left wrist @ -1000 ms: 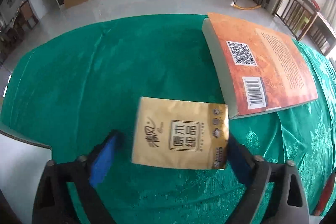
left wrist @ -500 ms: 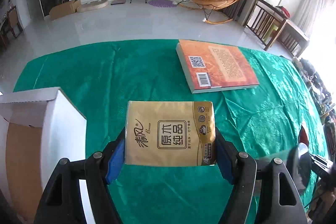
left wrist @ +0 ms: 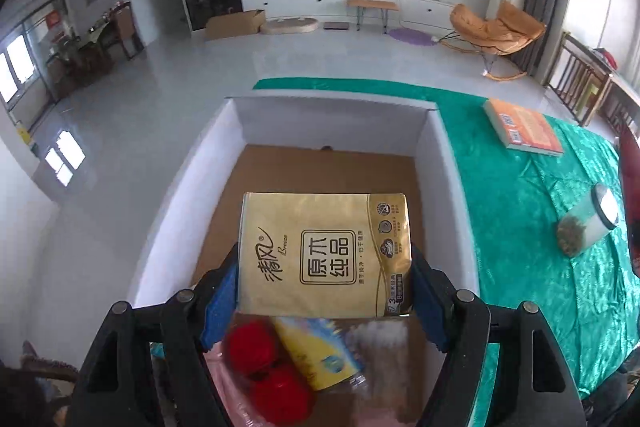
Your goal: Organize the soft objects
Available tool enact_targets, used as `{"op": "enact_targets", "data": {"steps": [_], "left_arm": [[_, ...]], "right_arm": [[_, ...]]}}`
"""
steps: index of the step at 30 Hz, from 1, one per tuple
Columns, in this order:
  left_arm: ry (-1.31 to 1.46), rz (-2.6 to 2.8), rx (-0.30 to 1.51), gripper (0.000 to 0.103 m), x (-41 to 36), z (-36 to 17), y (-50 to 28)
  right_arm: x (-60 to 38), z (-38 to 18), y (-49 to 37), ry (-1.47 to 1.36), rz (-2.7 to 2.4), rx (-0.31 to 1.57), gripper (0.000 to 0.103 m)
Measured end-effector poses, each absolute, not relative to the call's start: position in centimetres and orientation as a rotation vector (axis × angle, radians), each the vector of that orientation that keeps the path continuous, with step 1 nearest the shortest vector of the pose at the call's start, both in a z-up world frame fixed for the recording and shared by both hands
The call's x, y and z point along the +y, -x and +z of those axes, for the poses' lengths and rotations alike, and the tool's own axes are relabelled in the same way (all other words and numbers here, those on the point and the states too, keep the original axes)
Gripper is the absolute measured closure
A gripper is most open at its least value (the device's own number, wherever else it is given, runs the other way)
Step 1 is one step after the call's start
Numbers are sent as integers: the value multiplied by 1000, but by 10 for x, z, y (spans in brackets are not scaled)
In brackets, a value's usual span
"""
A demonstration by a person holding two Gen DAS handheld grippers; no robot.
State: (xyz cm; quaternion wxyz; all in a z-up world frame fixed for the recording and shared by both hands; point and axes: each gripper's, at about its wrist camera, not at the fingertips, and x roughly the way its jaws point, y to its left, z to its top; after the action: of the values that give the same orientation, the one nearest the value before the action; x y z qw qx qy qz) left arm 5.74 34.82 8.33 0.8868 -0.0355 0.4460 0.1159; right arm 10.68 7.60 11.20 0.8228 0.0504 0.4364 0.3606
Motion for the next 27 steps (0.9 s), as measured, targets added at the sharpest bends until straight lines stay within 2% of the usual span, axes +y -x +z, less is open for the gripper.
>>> {"op": "enact_targets", "data": {"steps": [1,3,4,5,6,13,17,27], "left_arm": [[74,275,935,22,356,78,-47],[77,326,931,11,366,74,-28],[82,346,915,7,369,72,-19],[87,363,897,5,372,71,-11],[91,378,880,4,373,72,-3],[48,557,837,4,361,71,33],[121,552,859,4,353,66,45],[68,645,796,4,335,76,61]], "right_arm": [[100,110,-99,-110,817,935,89],[143,103,-85,-118,905,960,81],[161,96,-77,-118,948,988,53],[175,89,-71,-115,980,1015,37],[183,85,-65,-107,988,1017,31],[183,82,-42,22,932,944,32],[181,82,-33,103,881,914,32],[194,80,-15,240,824,899,32]]}}
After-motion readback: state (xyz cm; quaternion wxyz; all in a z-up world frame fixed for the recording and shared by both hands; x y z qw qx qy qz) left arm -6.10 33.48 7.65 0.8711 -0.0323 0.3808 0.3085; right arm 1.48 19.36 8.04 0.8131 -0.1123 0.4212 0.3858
